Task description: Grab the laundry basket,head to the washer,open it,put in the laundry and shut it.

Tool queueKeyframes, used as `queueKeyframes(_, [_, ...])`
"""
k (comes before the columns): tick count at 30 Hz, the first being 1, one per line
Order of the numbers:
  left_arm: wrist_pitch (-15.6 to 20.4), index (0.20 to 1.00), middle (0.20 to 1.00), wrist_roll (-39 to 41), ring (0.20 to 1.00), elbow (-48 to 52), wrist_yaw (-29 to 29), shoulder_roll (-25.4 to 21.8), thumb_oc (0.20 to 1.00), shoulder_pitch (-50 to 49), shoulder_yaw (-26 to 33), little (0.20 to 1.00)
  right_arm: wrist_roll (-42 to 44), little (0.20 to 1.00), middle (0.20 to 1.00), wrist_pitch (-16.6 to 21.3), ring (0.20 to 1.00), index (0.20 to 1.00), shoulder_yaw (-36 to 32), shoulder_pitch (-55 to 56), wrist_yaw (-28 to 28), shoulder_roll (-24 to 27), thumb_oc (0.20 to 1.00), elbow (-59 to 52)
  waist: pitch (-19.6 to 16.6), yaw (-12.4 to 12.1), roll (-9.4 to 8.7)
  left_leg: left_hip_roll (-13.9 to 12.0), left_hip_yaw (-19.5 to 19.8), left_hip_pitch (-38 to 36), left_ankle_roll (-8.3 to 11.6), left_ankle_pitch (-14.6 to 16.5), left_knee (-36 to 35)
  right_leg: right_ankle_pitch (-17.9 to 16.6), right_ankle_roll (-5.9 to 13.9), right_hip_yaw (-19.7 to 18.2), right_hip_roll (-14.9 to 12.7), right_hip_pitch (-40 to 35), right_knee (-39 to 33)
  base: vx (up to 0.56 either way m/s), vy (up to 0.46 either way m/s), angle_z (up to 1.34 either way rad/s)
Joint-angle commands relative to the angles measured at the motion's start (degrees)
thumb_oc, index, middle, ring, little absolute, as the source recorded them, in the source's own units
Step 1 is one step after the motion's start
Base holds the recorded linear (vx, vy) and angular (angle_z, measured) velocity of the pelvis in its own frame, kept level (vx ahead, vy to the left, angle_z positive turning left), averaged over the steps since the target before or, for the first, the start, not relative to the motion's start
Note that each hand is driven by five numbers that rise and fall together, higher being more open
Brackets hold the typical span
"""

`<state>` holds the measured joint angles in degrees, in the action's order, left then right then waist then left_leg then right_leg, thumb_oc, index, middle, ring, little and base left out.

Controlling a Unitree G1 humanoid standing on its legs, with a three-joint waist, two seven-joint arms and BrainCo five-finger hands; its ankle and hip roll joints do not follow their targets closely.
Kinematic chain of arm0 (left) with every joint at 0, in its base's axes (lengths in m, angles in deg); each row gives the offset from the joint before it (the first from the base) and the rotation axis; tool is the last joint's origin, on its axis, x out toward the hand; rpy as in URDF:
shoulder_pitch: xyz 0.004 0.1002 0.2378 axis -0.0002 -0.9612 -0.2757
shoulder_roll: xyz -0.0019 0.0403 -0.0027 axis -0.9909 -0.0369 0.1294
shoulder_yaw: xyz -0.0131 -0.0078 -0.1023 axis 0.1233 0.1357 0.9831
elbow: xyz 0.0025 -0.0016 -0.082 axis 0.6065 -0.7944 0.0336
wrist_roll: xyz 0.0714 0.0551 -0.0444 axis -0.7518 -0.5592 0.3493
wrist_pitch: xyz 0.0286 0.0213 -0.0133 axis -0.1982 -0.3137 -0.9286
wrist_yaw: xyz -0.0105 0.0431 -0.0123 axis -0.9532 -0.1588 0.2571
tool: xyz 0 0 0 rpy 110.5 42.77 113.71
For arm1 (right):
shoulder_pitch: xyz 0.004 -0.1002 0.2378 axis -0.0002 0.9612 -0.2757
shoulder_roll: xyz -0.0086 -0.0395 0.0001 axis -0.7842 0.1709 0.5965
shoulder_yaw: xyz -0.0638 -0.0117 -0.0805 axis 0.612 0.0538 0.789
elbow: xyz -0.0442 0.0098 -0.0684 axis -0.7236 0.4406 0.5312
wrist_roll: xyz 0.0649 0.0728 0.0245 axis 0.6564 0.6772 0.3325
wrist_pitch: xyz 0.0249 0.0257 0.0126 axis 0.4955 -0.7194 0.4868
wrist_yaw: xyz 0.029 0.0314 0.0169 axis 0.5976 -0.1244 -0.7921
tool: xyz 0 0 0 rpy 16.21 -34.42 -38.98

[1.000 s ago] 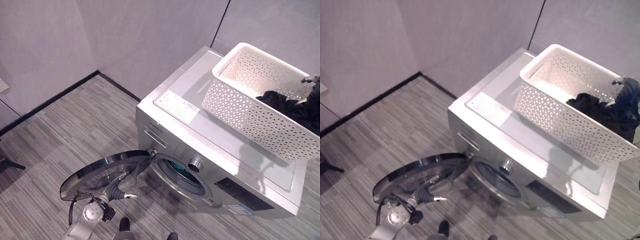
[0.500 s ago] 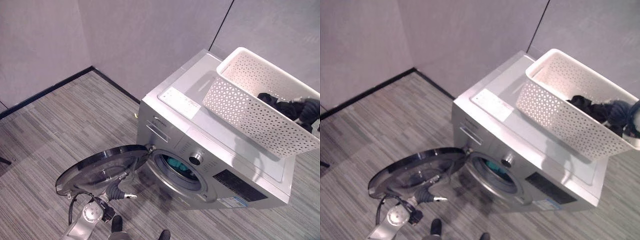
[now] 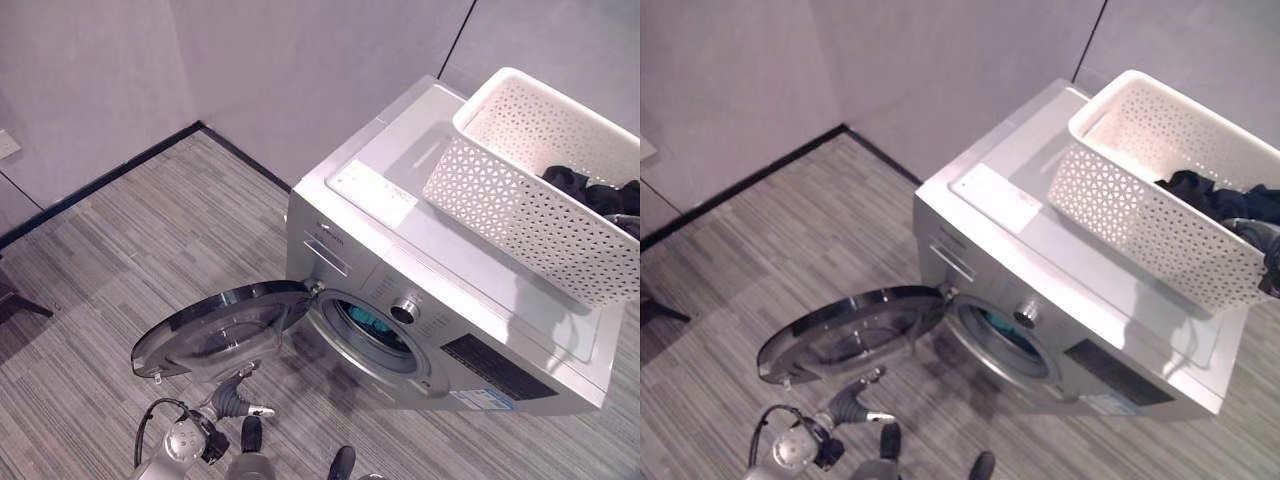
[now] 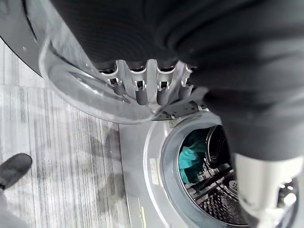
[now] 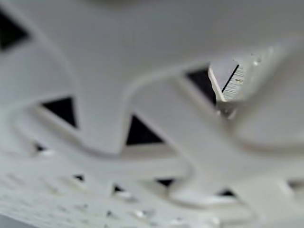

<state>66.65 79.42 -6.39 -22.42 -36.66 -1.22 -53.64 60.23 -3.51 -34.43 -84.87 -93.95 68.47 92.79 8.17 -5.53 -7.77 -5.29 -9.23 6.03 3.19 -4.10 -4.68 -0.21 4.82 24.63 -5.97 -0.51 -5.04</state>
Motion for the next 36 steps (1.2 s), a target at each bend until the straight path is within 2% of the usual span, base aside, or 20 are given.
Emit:
queueKeyframes(1, [2.38, 1.000, 1.000, 1.13, 1.000, 3.93, 0.32, -0.77, 1.000, 2.75, -1.01, 1.000, -0.36, 0.890, 0.890, -0.13, 0.890, 0.890, 5.10, -5.49, 1.87, 0.52, 0.890, 2.34, 1.59, -1.89, -0.32, -2.99, 1.63, 1.66, 1.20, 0.56, 0.25, 3.29, 3.99, 1.06, -2.58, -1.68, 2.93, -0.01, 0.004, 0.07])
queueKeyframes(6, [2.45, 1.000, 1.000, 2.21, 1.000, 4.72, -0.34, -1.09, 1.000, 3.91, -1.53, 1.000, -1.13, 0.953, 0.953, -0.31, 0.953, 0.953, 6.25, -7.39, 2.64, -1.08, 0.953, 3.96, 2.58, -2.45, -0.07, -2.64, 2.02, 3.40, 1.05, 0.25, 0.27, 2.73, 4.17, 1.07, -2.90, -0.22, 2.65, 0.00, 0.003, 0.06])
queueKeyframes(7, [2.42, 1.000, 1.000, 2.27, 1.000, 4.82, -0.42, -1.09, 1.000, 4.20, -1.68, 1.000, -1.19, 1.000, 1.000, -0.40, 1.000, 1.000, 6.65, -7.56, 2.47, -1.48, 1.000, 3.85, 2.84, -2.54, -0.06, -2.60, 2.07, 3.75, 1.03, 0.19, 0.27, 2.64, 4.16, 1.10, -2.97, 0.05, 2.61, 0.00, 0.000, 0.00])
queueKeyframes(8, [2.39, 1.000, 1.000, 2.23, 1.000, 4.87, -0.47, -1.15, 1.000, 4.43, -1.74, 1.000, -1.31, 0.950, 0.950, -0.48, 0.950, 0.950, 7.11, -7.74, 2.19, -1.67, 0.950, 3.44, 2.99, -2.61, -0.09, -2.56, 2.10, 4.10, 1.01, 0.15, 0.29, 2.57, 4.18, 1.08, -2.97, 0.35, 2.57, -0.01, -0.002, -0.05])
queueKeyframes(10, [2.36, 1.000, 1.000, 2.15, 1.000, 4.99, -0.52, -1.31, 1.000, 4.72, -1.82, 1.000, -1.46, 0.950, 0.950, -0.53, 0.950, 0.950, 7.66, -7.73, 1.72, -1.92, 0.950, 2.76, 3.21, -2.74, -0.20, -2.55, 2.15, 4.39, 1.00, 0.13, 0.37, 2.51, 4.18, 1.08, -2.96, 0.56, 2.55, 0.00, -0.002, -0.02])
queueKeyframes(11, [2.23, 1.000, 1.000, 2.05, 1.000, 5.11, -0.50, -1.47, 1.000, 4.97, -1.97, 1.000, -1.64, 0.890, 0.890, -0.54, 0.890, 0.890, 8.43, -7.59, 1.10, -2.08, 0.890, 1.48, 3.54, -2.91, -0.33, -2.59, 2.20, 4.72, 1.01, 0.07, 0.49, 2.44, 4.19, 1.19, -2.99, 0.82, 2.58, 0.00, 0.000, 0.00])
queueKeyframes(12, [2.22, 1.000, 1.000, 1.95, 1.000, 5.14, -0.55, -1.50, 1.000, 5.22, -2.00, 1.000, -1.62, 0.752, 0.752, -0.57, 0.752, 0.752, 9.01, -7.34, 0.38, -2.08, 0.752, 0.15, 3.71, -2.92, -0.37, -2.57, 2.26, 4.96, 1.03, 0.08, 0.57, 2.43, 4.19, 1.18, -3.00, 0.96, 2.56, 0.00, 0.000, 0.00])
queueKeyframes(13, [2.29, 1.000, 1.000, 1.77, 1.000, 5.20, -0.45, -1.62, 1.000, 5.50, -2.00, 1.000, -0.23, 0.369, 0.369, -0.89, 0.369, 0.369, 9.84, -6.47, -1.57, -1.62, 0.369, -3.01, 3.98, -3.03, -0.64, -2.62, 2.30, 5.31, 1.06, 0.08, 0.71, 2.34, 4.21, 1.27, -3.07, 1.22, 2.51, 0.00, 0.000, 0.00])
queueKeyframes(14, [2.37, 1.000, 1.000, 1.79, 1.000, 5.25, -0.34, -1.67, 1.000, 5.56, -2.00, 1.000, 0.52, 0.200, 0.200, -0.94, 0.200, 0.200, 10.31, -5.99, -2.47, -1.37, 0.200, -4.05, 4.10, -3.09, -0.81, -2.64, 2.28, 5.35, 1.08, 0.08, 0.78, 2.33, 4.20, 1.28, -3.06, 1.26, 2.52, 0.00, 0.000, 0.00])
queueKeyframes(20, [2.62, 1.000, 1.000, 1.93, 1.000, 5.46, -0.06, -1.65, 1.000, 5.80, -1.89, 1.000, 4.67, 0.200, 0.200, -1.38, 0.200, 0.200, 12.59, -6.23, -5.00, 0.05, 0.200, -7.25, 4.18, -3.24, -1.61, -2.76, 2.17, 5.07, 1.15, 0.25, 0.73, 2.21, 4.18, 1.11, -2.99, 1.18, 2.40, 0.00, 0.000, 0.00])
queueKeyframes(25, [2.72, 1.000, 1.000, 2.22, 1.000, 4.47, -0.71, -1.08, 1.000, 5.77, -1.50, 1.000, 7.54, 0.200, 0.200, -0.67, 0.200, 0.200, 10.31, -7.17, -2.12, -0.66, 0.200, -5.68, 3.82, -3.10, -2.13, -2.92, 1.84, 4.33, 1.14, 0.28, 0.35, 2.24, 4.18, 0.90, -2.83, 0.93, 2.40, 0.00, 0.000, 0.00])
queueKeyframes(30, [2.90, 1.000, 1.000, 2.91, 1.000, 2.12, -2.20, 0.12, 1.000, 6.10, -0.96, 1.000, 14.36, 0.200, 0.200, 0.50, 0.200, 0.200, -2.00, -7.16, 6.83, -2.66, 0.200, 1.59, 2.91, -2.82, -2.30, -3.19, 1.87, 3.39, 1.05, 0.60, 0.22, 2.35, 4.14, 0.98, -2.57, 0.25, 2.29, 0.00, 0.000, 0.00])
queueKeyframes(32, [2.89, 1.000, 1.000, 3.04, 1.000, 1.56, -2.41, 0.06, 1.000, 6.37, -0.92, 1.000, 15.27, 0.200, 0.200, 0.96, 0.200, 0.200, -4.71, -6.80, 8.48, -3.26, 0.200, 3.28, 2.76, -2.83, -2.43, -3.17, 1.90, 3.17, 0.98, 0.76, 0.20, 2.40, 4.13, 0.92, -2.55, 0.04, 2.26, 0.00, 0.000, 0.00])
queueKeyframes(33, [2.91, 1.000, 1.000, 3.08, 1.000, 0.70, -2.84, 0.14, 1.000, 6.63, -0.88, 1.000, 16.18, 0.200, 0.200, 1.80, 0.200, 0.200, -7.90, -8.09, 11.83, -3.36, 0.200, 4.48, 2.27, -2.67, -2.41, -3.18, 1.91, 2.75, 0.86, 0.98, 0.19, 2.43, 4.16, 0.76, -2.54, -0.34, 2.30, 0.00, 0.000, 0.00])
queueKeyframes(36, [3.06, 1.000, 1.000, 2.96, 1.000, 0.12, -3.31, -0.12, 1.000, 7.17, -0.84, 1.000, 17.57, 0.200, 0.200, 2.74, 0.200, 0.200, -10.72, -9.18, 14.71, -3.57, 0.200, 5.04, 1.74, -2.60, -2.47, -3.16, 1.96, 2.22, 0.76, 1.26, 0.19, 2.51, 4.21, 0.69, -2.51, -0.81, 2.29, 0.00, 0.000, 0.00])
